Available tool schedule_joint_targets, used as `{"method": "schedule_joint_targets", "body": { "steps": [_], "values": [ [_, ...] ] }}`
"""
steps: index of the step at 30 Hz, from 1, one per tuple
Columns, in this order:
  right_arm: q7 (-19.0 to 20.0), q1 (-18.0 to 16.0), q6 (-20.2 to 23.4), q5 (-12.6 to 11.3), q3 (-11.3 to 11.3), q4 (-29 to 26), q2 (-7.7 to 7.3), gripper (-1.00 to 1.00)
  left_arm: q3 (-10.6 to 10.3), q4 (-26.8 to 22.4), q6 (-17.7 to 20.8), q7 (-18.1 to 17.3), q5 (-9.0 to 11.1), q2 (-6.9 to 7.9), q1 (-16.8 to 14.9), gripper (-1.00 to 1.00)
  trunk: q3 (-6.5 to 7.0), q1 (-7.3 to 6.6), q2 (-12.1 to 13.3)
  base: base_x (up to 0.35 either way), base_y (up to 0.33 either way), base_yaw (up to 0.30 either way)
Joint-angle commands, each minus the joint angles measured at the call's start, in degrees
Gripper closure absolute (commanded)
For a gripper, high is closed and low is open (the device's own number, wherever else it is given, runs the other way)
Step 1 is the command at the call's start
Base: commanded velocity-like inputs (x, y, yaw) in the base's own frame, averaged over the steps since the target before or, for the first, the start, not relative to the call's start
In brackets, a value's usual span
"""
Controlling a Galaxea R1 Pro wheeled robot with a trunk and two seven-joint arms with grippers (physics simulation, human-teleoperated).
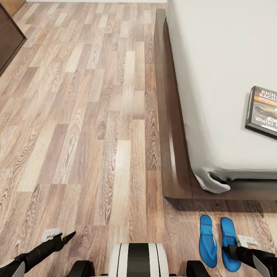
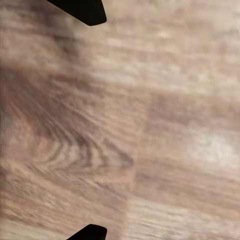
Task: In the bedroom, move the book from the bed onto either nightstand, and place the two sandals side by side next to the bed.
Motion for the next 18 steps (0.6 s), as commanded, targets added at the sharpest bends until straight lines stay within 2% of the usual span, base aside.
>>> {"method": "schedule_joint_targets", "body": {
  "steps": [1, 7, 10, 18],
  "values": [
    [0.1, 0.0, 0.3, -0.6, 0.4, -0.1, -0.05, 1.00, 0.2, 0.1, -0.2, -0.2, 0.0, 0.00, 0.0, -1.00, -0.03, -0.01, 0.0, 0.000, 0.000, 0.000],
    [0.1, 0.0, 0.3, -0.6, 0.4, -0.1, -0.05, 1.00, 0.2, 0.1, -0.2, -0.2, 0.0, -0.03, 0.0, -1.00, -0.03, -0.01, 0.0, 0.000, 0.000, 0.000],
    [0.1, 0.0, 0.3, -0.6, 0.4, -0.1, -0.05, 1.00, 0.2, 0.1, -0.2, -0.2, 0.0, -0.01, 0.0, -1.00, -0.69, 0.07, -0.1, 0.000, 0.000, 0.000],
    [0.1, 0.0, 0.3, -0.6, 0.4, -0.1, -0.05, 1.00, 0.2, 0.1, -0.2, -0.2, 0.0, -0.02, 0.0, -1.00, -0.69, 0.07, -0.1, 0.000, 0.000, 0.000]
  ]
}}
